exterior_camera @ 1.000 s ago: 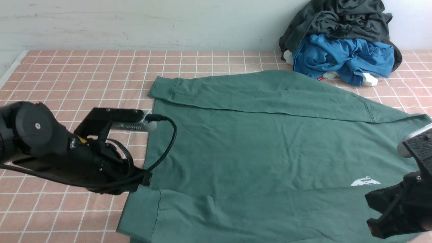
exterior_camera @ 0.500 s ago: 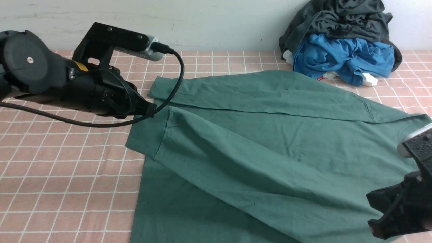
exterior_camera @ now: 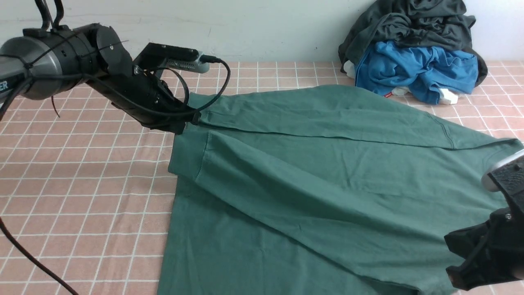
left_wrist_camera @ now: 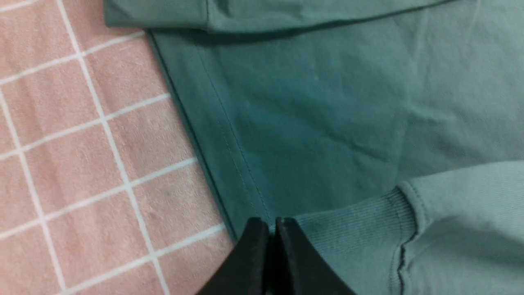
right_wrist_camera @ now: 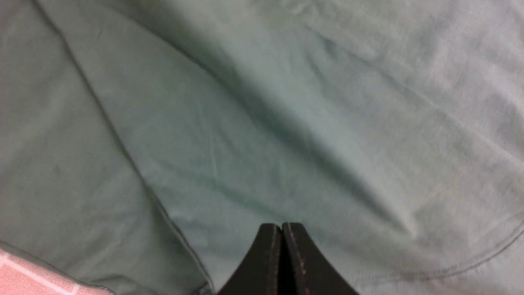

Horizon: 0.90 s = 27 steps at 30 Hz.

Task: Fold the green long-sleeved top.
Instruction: Use the left arm to drag and place the cuff at the centered position on the left edge of the fabric, then use the left arm to clamp the cuff farthest from it

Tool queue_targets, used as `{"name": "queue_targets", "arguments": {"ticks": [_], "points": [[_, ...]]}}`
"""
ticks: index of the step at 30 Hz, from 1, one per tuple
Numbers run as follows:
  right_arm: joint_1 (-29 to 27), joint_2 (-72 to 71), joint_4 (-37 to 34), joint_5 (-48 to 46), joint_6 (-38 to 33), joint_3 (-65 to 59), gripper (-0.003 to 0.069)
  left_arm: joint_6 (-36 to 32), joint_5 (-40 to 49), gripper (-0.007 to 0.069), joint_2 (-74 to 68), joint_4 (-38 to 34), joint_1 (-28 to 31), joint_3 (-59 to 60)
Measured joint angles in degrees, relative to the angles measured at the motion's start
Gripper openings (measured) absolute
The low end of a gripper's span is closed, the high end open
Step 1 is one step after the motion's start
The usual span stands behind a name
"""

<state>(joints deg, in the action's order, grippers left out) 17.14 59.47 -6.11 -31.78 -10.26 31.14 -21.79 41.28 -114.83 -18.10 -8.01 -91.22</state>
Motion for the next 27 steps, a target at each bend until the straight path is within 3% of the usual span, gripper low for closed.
{"name": "queue_targets", "arguments": {"ticks": [3,7,12,16,22,27], "points": [[0.00,0.00,0.00,0.00,0.00,0.00,-0.0010,0.05,2.25,0.0006,-3.22,0.46,0.00,-3.35],[0.00,0.00,0.00,0.11,0.00,0.00,-0.0010,0.13,2.80,0.0077,-6.35,2.55,0.07,-6.13],[0.00,0.00,0.00,0.73,0.00,0.00,-0.0010,5.30,-0.10,0.0314,-11.04,7.50,1.01,-13.83],[0.00,0.00,0.00,1.03,0.00,0.00,-0.0010,10.61,-1.00,0.0392,-15.74,7.89,1.61,-20.59],[0.00,0.00,0.00,1.17,0.00,0.00,-0.0010,14.49,-0.23,0.0398,-25.44,7.98,1.80,-31.10],[0.00,0.00,0.00,1.36,0.00,0.00,-0.0010,14.55,0.13,0.0267,-29.18,7.88,1.80,-34.39]]}}
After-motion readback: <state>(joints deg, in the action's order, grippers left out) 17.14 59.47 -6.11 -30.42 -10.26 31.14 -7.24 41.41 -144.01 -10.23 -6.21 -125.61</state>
